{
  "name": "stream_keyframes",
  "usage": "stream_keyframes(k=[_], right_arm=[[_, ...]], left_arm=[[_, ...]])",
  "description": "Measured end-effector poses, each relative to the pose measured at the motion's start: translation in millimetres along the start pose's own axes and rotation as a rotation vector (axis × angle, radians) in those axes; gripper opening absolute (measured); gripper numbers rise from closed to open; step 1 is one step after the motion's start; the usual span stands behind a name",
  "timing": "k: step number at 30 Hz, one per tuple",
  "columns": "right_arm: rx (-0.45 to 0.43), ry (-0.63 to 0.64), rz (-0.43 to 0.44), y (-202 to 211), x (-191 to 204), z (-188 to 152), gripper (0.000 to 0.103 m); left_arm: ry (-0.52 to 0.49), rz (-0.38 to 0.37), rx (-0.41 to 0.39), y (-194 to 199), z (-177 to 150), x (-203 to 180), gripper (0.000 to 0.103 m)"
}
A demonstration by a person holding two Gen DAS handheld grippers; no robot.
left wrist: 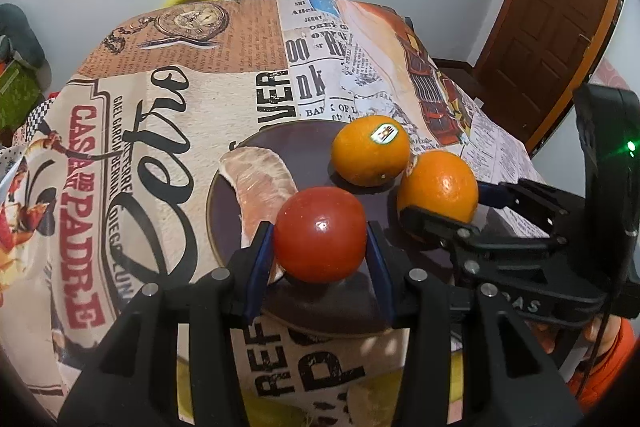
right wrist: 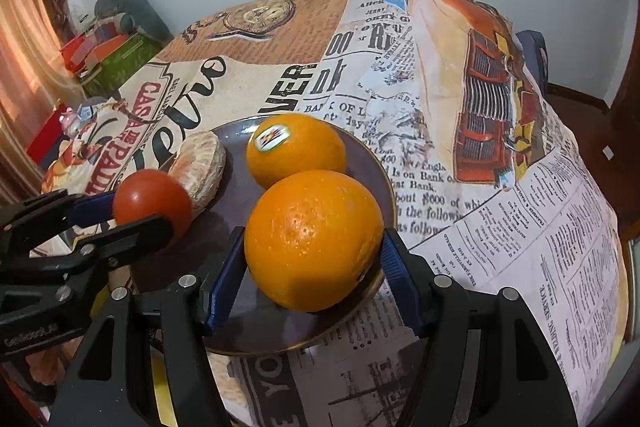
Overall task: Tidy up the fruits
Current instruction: 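Place the tomato and orange onto the plate, opening both tools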
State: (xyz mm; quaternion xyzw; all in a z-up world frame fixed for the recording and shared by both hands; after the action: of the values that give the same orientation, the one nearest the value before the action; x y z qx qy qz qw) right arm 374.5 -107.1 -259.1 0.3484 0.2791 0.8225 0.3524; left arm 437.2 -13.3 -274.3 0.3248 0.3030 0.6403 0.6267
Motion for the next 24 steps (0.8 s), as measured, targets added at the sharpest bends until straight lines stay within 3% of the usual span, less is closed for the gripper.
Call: stream_keyframes(k=[20, 24], right_arm=[[-0.034, 0.006, -0.001, 34, 0, -10, 0.065], [-0.042, 0.005, 0.000, 43, 3, -13, 0.065]], left_arm=[[0.001, -0.025, 0.046, -12, 5, -10, 0.046], [0.005, -0.013, 0.002, 5, 9, -7, 0.053]])
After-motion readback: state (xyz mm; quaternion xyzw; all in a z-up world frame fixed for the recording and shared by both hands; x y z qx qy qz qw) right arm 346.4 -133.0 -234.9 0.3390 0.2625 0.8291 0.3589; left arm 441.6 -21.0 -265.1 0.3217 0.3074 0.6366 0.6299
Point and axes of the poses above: each gripper's, at about its wrist camera, not at the fingertips, and y roughly against the way its jaws point, x to its left, z to its top, the point moved 9 cm from there along -y, roughly the way its jaws point, and after that the axes turned 13 degrees about z, right-handed, at the moved point
